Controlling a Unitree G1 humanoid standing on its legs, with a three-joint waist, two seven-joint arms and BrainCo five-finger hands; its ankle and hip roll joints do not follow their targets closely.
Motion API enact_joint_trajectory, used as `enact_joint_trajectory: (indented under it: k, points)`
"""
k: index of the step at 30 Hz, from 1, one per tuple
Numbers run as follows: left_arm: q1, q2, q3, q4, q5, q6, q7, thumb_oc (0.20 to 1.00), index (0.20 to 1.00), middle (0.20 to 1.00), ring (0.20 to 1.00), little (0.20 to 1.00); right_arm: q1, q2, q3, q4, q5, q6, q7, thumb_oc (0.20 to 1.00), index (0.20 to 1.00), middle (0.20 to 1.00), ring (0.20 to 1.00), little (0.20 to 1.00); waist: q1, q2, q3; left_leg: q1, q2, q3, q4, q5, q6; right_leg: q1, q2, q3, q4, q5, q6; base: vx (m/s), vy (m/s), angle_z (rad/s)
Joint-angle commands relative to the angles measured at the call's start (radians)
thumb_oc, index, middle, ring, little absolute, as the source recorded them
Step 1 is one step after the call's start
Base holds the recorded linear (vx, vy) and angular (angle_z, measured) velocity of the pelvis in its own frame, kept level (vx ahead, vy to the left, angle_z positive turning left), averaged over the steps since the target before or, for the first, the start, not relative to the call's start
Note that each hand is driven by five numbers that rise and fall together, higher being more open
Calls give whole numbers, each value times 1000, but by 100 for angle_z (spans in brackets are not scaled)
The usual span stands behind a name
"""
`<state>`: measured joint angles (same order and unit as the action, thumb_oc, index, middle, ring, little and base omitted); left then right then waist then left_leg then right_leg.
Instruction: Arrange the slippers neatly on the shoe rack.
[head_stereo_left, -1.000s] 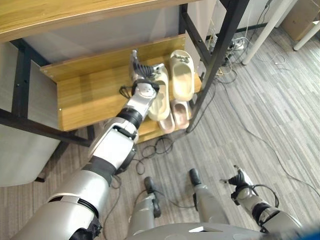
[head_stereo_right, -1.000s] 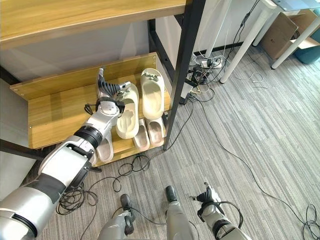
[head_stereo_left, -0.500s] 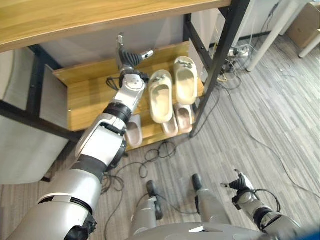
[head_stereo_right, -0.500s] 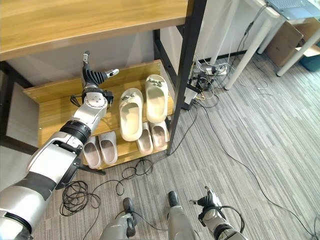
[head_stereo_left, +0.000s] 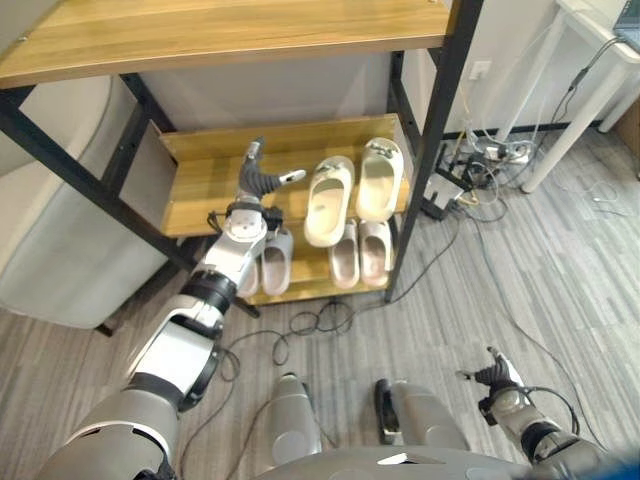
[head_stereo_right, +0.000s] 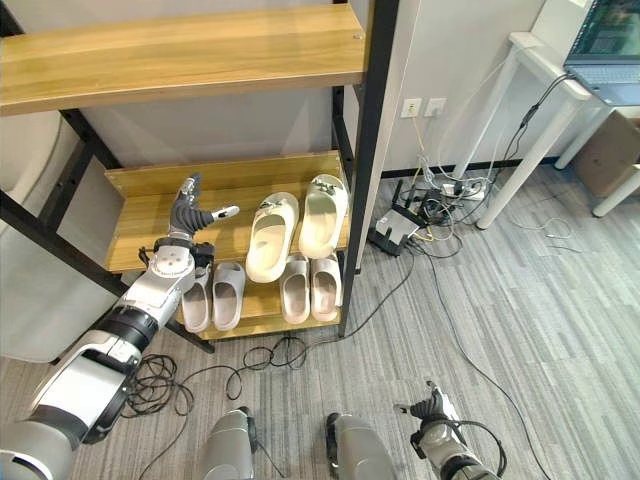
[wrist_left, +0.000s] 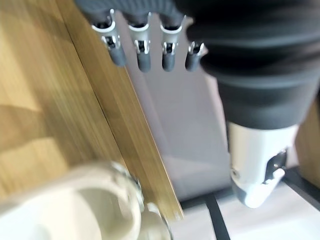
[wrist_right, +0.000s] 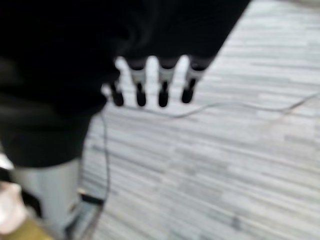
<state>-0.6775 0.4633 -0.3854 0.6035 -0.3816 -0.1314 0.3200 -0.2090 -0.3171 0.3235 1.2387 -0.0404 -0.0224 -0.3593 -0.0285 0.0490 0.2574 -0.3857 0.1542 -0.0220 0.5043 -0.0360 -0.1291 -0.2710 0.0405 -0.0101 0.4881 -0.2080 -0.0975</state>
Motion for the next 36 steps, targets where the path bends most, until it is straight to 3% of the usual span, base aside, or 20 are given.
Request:
enact_joint_trajectory:
  k: [1,2,3,6,11,12,13,14,18,19,20,22,23,24,26,30,36]
  points:
    - [44,66,44,-92,-15,-69,-32,1000,1000,1000,1000,1000,4,-5,-6,-10,25,1,-11,1000,1000,1000,1000,1000,16,36,-15,-161,-53,17,-61,182,45,131,21,-9,-75,-46,103,128,16,-10]
    - [65,79,55,-120,-11,-73,-32,1000,1000,1000,1000,1000,6,1,-7,-13,27,2,-12,1000,1000,1000,1000,1000,27,41,-5,-171,-50,24,-90,207,38,147,31,-4,-75,-51,103,199,81,-19]
    - [123,89,75,-164,-3,-77,-44,1000,1000,1000,1000,1000,17,6,-11,-16,20,1,-3,1000,1000,1000,1000,1000,41,54,-15,-108,-48,23,-201,195,50,164,45,12,-77,-66,111,299,117,-37]
    - [271,98,142,-237,19,-86,-65,1000,1000,1000,1000,1000,67,19,-44,-26,16,0,14,1000,1000,1000,1000,1000,35,37,-78,-56,-89,35,-224,150,77,198,1,27,-119,-85,147,324,166,-62]
    - [384,85,205,-283,47,-86,-66,1000,1000,1000,1000,1000,83,28,-73,-32,8,2,33,1000,1000,1000,1000,1000,51,11,-120,-6,-128,60,-220,83,119,229,-49,46,-107,-76,188,258,178,-26]
    - [417,81,230,-299,56,-82,-62,1000,1000,1000,1000,1000,91,30,-91,-40,7,3,41,1000,1000,1000,1000,1000,48,-8,-116,25,-149,67,-196,39,145,208,-82,43,-6,-10,232,218,151,-22]
    - [418,81,231,-300,56,-81,-62,1000,1000,1000,1000,1000,91,29,-91,-40,7,3,41,1000,1000,1000,1000,1000,50,-5,-119,23,-145,67,-200,43,145,205,-78,45,-10,-4,231,179,207,-9]
    - [441,66,258,-306,60,-80,-47,1000,1000,1000,1000,1000,93,33,-98,-49,7,4,44,1000,1000,1000,1000,1000,42,-3,-102,40,-154,73,-185,19,170,153,-77,51,133,109,273,49,115,6]
    - [470,49,292,-299,97,-77,-25,1000,1000,1000,1000,1000,105,37,-104,-47,-7,2,41,1000,1000,1000,1000,1000,40,0,-98,82,-170,63,-193,-9,185,87,-100,38,155,126,271,135,110,4]
    - [474,47,302,-290,98,-76,-23,1000,1000,1000,1000,1000,108,36,-104,-45,-11,2,42,1000,1000,1000,1000,1000,43,4,-102,101,-163,57,-209,-17,181,74,-123,30,100,99,257,174,-50,3]
    - [470,57,306,-275,114,-79,-12,1000,1000,1000,1000,1000,109,32,-104,-45,-19,1,43,1000,1000,1000,1000,1000,34,7,-99,125,-160,41,-217,-36,164,29,-182,11,-23,88,237,223,-92,-14]
    - [471,54,307,-265,136,-76,9,1000,1000,1000,1000,1000,110,31,-98,-46,-23,4,43,1000,1000,1000,1000,1000,13,-8,-92,155,-170,21,-202,-69,149,7,-231,20,-157,134,245,181,-107,-11]
    - [472,54,307,-266,136,-76,9,1000,1000,1000,1000,1000,110,31,-97,-46,-23,4,43,1000,1000,1000,1000,1000,11,-7,-89,159,-170,19,-199,-74,149,14,-230,18,-159,133,245,120,-74,33]
    - [473,52,303,-257,143,-78,13,1000,1000,1000,1000,1000,117,35,-94,-44,-24,5,43,1000,1000,1000,1000,1000,5,-25,-91,159,-188,8,-180,-88,145,46,-233,32,-232,144,250,55,-61,75]
    - [481,46,303,-254,159,-77,15,1000,1000,1000,1000,1000,117,35,-85,-37,-31,3,42,1000,1000,1000,1000,1000,16,-41,-97,152,-188,9,-154,-102,141,76,-226,49,-259,160,261,39,-97,89]
    - [533,46,331,-268,160,-79,3,1000,1000,1000,1000,1000,122,45,-65,-22,-52,4,52,1000,1000,1000,1000,1000,38,-51,-151,168,-172,3,-182,-107,131,126,-203,23,-298,156,256,94,-89,22]
    - [562,53,342,-252,207,-63,13,1000,1000,1000,1000,1000,135,47,-70,-12,-57,2,54,1000,1000,1000,1000,1000,39,-54,-178,184,-158,-12,-224,-97,117,155,-191,4,-327,142,251,41,-45,7]
